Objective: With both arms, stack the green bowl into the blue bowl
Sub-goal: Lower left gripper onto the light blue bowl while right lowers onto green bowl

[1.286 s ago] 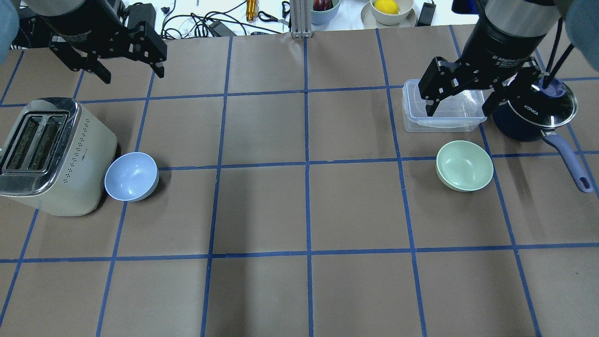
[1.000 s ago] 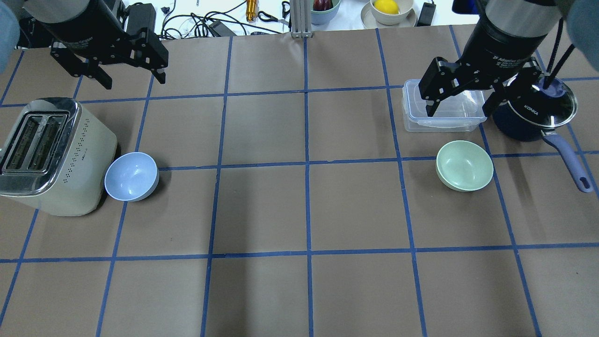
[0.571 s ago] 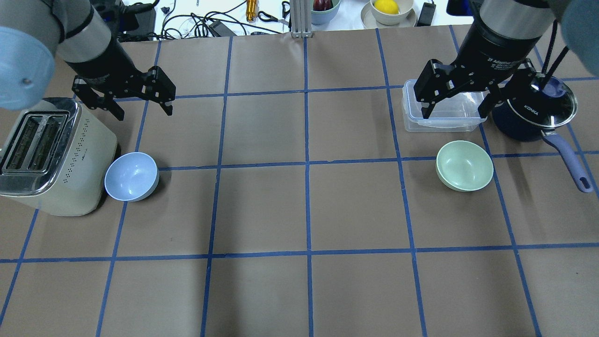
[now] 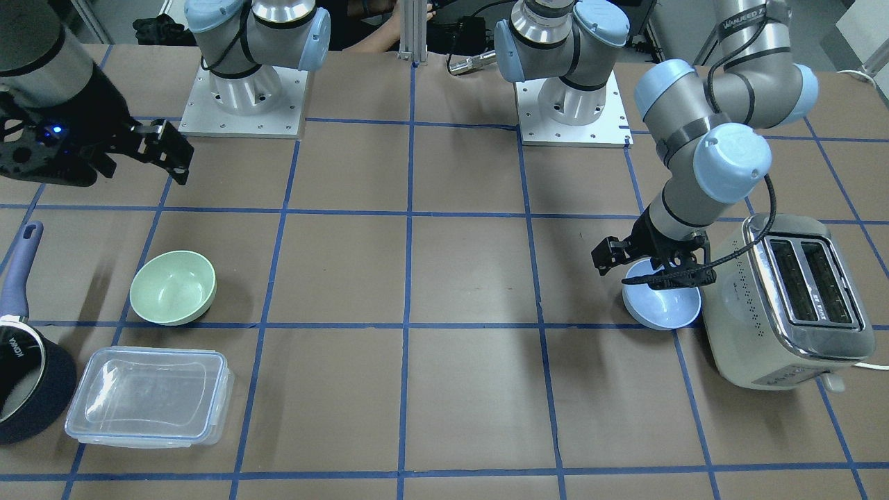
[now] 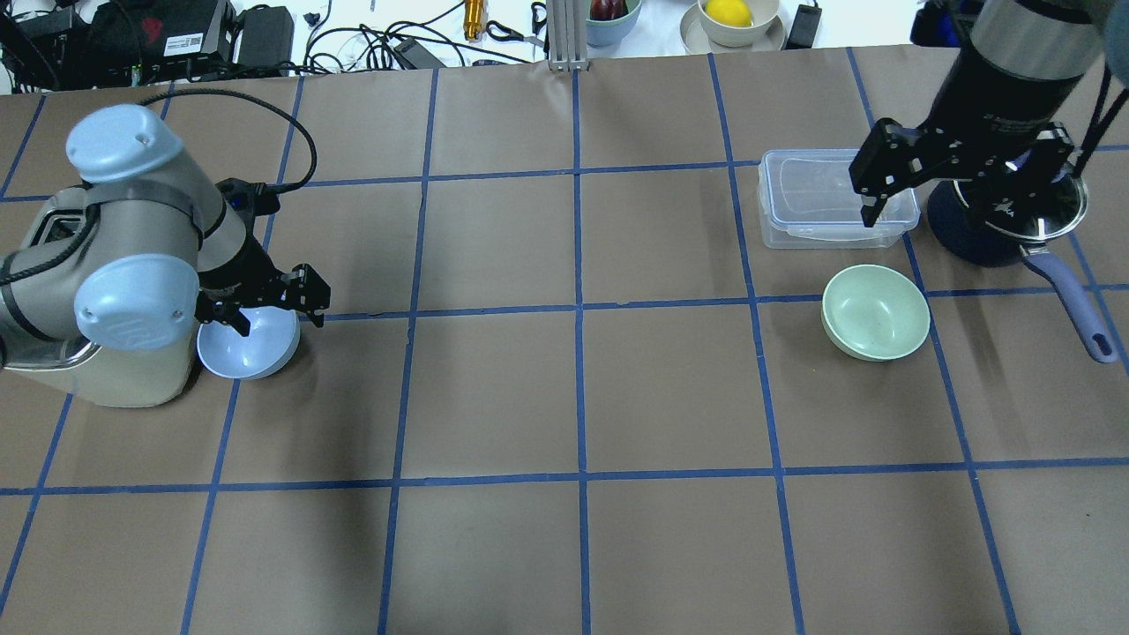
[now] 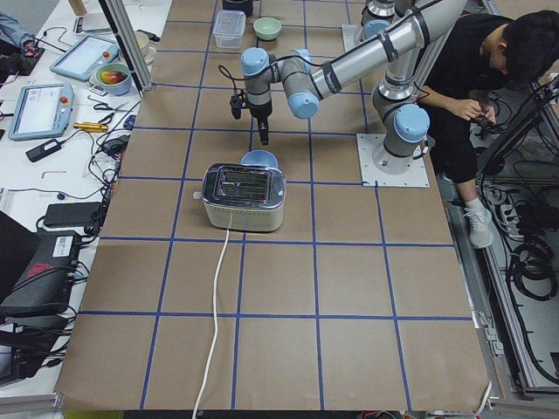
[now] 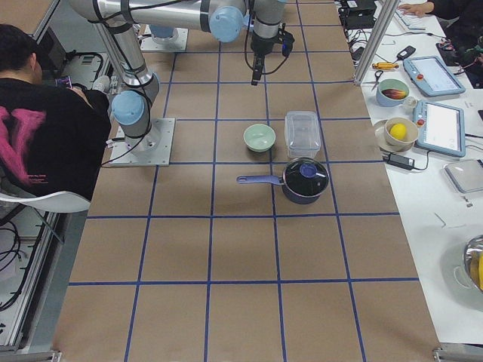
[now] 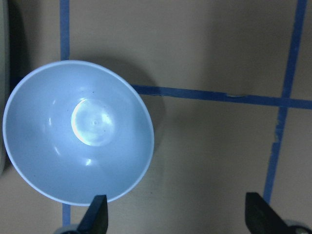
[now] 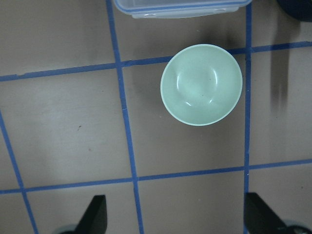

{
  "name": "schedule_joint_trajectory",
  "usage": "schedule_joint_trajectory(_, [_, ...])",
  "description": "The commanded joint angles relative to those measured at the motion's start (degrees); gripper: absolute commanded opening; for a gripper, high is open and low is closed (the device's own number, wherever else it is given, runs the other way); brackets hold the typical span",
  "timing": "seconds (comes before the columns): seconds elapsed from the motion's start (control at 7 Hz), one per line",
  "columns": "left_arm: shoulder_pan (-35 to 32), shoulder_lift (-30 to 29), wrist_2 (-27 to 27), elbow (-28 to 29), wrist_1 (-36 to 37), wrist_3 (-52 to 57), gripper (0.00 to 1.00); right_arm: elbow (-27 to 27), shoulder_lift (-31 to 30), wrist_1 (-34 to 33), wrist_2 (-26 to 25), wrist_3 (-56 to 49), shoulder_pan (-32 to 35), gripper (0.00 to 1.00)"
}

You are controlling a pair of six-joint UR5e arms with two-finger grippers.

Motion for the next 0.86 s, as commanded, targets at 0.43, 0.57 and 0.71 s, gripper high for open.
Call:
schedule_joint_trajectory(0.43, [-0.59, -7.66, 2.51, -1.15, 8.41, 2.1, 0.0, 17.5, 9.99, -31.51, 0.07, -14.64, -10.79, 1.0])
schedule_joint_trajectory(0.57, [-0.86, -6.96, 2.51, -0.8, 8.49, 2.18, 0.0, 18.4, 10.79, -32.44, 0.06, -14.47, -10.79, 1.0])
schedule_joint_trajectory(0.71, [-1.38, -5.91, 2.59, -0.53, 8.32, 2.1, 0.0, 18.41, 12.37, -32.54, 0.24, -14.64, -10.79, 1.0])
